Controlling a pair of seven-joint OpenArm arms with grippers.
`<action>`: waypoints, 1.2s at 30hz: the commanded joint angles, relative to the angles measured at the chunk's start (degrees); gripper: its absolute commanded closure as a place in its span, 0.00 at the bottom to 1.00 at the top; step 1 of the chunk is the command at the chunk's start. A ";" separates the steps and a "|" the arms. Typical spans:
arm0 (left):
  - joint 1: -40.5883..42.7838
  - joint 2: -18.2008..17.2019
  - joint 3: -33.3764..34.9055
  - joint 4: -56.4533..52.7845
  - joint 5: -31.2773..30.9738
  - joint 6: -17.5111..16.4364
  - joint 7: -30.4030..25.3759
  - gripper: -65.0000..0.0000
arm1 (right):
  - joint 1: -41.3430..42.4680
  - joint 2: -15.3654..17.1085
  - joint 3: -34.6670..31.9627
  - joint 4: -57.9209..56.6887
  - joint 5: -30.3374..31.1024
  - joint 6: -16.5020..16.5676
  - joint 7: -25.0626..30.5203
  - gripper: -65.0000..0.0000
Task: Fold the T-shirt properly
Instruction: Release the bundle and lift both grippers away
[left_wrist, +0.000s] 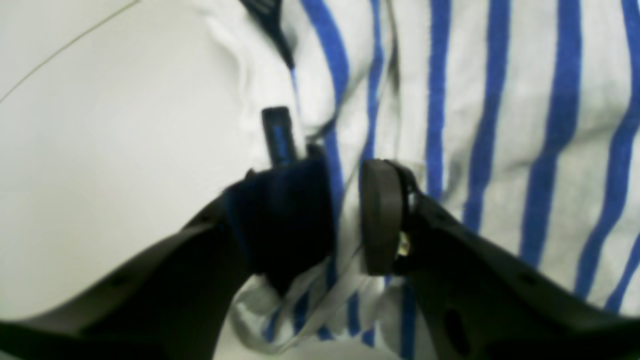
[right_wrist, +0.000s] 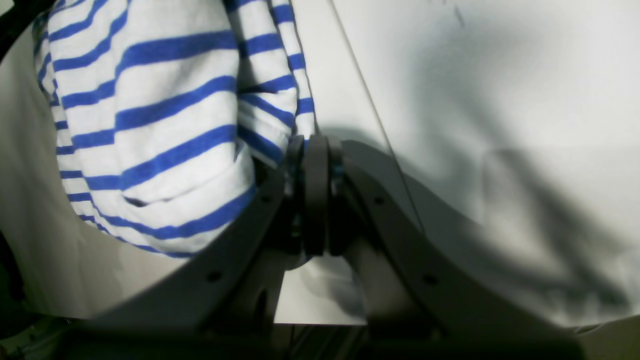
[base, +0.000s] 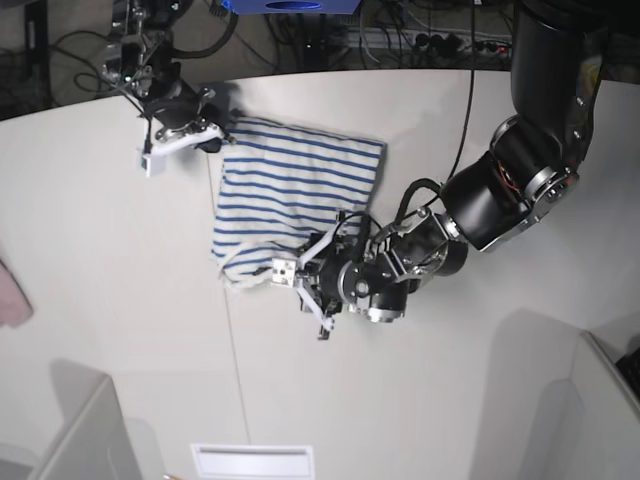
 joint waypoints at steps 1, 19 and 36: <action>-2.25 0.03 -3.10 0.91 -1.36 0.60 -0.64 0.61 | 0.31 1.09 0.23 0.89 0.43 0.45 0.63 1.00; 1.62 -0.85 -32.63 6.09 -2.68 0.60 7.72 0.78 | 0.93 7.60 6.92 6.08 0.43 1.07 1.07 1.00; 58.49 -9.72 -76.77 46.27 -2.60 0.60 -14.61 1.00 | -16.39 4.17 9.55 6.96 -33.33 28.14 48.63 1.00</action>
